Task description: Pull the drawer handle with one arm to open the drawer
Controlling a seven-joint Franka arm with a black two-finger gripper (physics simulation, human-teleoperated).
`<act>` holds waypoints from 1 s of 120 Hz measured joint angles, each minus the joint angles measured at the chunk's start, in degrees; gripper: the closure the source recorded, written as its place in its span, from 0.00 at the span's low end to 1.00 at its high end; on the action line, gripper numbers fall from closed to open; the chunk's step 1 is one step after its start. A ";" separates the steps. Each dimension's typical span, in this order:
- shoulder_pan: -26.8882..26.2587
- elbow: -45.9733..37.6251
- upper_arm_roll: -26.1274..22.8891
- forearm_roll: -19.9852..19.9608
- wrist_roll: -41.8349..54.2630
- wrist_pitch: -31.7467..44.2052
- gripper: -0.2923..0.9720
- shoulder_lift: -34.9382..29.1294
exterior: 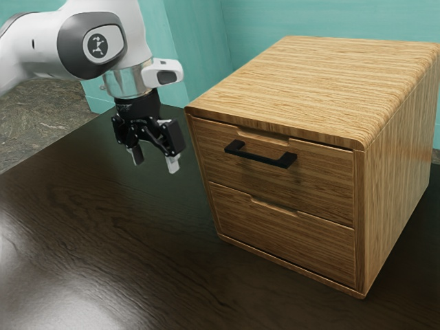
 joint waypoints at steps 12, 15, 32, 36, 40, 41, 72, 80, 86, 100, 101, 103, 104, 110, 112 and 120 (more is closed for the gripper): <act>0.97 0.00 0.01 -0.73 0.09 -0.07 0.23 0.02; 1.08 0.00 0.04 -0.85 0.11 -0.08 0.23 0.03; 2.20 2.87 0.07 -2.50 0.17 -1.00 0.23 -0.46; 2.55 7.78 -0.19 -2.84 0.65 -2.08 0.23 -2.48; 3.04 10.54 -1.12 -3.11 2.53 -2.75 0.23 -6.03; 3.43 10.98 -1.67 -3.22 3.44 -2.86 0.23 -7.08; -15.91 -9.37 -6.89 -6.15 29.24 -0.34 0.23 -26.88; -16.38 -9.82 -6.83 -7.20 34.44 1.34 0.23 -24.52; -16.45 -8.95 -7.83 -7.08 37.87 2.56 0.23 -22.85; -17.01 -8.04 -10.93 -1.83 44.87 4.66 0.23 -19.89; -17.04 -8.07 -11.01 -1.57 45.31 4.72 0.23 -19.72; -17.06 -8.10 -11.14 -1.10 46.19 4.80 0.23 -19.32; -17.07 -8.11 -11.18 -0.91 46.62 4.79 0.23 -19.08; -17.14 -8.19 -11.34 -0.05 49.12 4.58 0.23 -18.20; -17.19 -8.21 -11.35 0.17 49.90 4.41 0.23 -18.07; -17.45 -8.63 -11.35 0.80 52.83 3.52 0.23 -18.29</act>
